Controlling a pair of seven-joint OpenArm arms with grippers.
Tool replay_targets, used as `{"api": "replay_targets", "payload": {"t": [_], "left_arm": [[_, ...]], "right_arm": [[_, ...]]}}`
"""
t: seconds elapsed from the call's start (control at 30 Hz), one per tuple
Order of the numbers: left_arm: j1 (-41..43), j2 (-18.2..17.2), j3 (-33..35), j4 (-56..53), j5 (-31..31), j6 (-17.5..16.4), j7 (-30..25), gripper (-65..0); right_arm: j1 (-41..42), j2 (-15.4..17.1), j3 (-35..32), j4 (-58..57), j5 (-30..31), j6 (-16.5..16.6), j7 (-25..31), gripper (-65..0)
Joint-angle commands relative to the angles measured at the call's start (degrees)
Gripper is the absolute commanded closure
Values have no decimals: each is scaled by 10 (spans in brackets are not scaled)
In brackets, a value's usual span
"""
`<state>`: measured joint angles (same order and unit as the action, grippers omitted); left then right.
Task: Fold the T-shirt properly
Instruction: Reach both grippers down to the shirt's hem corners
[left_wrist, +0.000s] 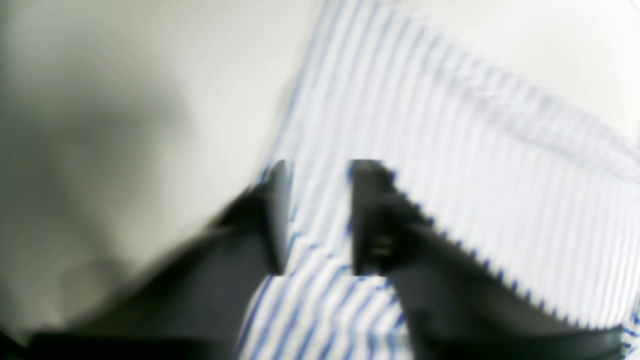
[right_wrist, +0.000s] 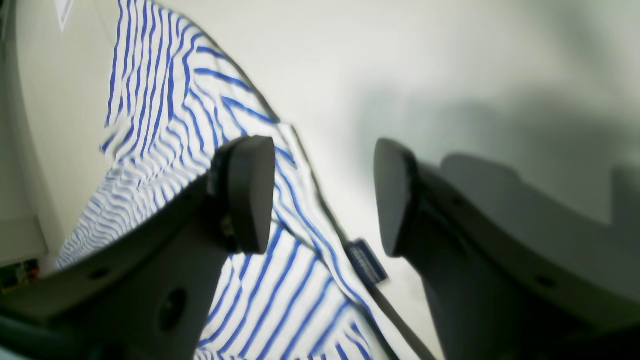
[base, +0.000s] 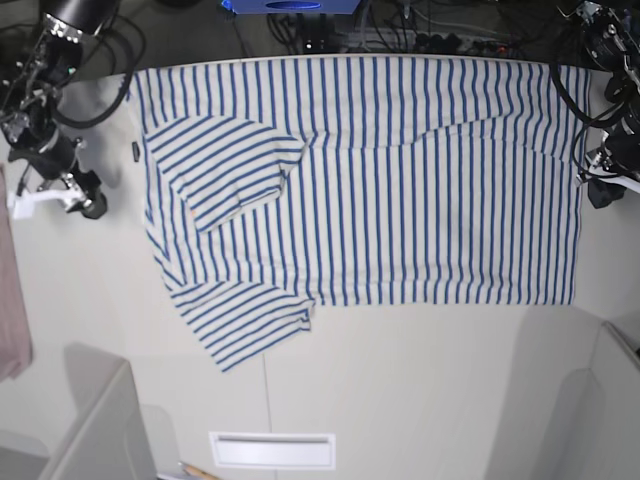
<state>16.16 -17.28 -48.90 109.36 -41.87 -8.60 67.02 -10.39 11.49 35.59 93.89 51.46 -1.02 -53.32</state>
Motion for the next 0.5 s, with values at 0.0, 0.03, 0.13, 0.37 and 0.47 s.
{"api": "replay_targets", "payload": {"t": [0.0,0.03,0.13,0.37,0.47], "left_arm": [[-6,-10,4,-1,8,3,-4,-58],[-14,-10,13,-3,8,3,-4,0],[-35,-10,31,-16,8,3,-4,0],[-36,-11,29,-67,8,3,-4,0],[-35,-23,29,-72,9,3,-4,0]], "right_arm": [[22,10,-6,-2,10,3,7,-294],[39,12,-18,-15,9,3,8,-294],[92,16,-41,-66,9,3,8,-297],[204,26,-94,-202,-59,4,48,-302],[261,26,-125,-278,-90,4,74,-344]]}}
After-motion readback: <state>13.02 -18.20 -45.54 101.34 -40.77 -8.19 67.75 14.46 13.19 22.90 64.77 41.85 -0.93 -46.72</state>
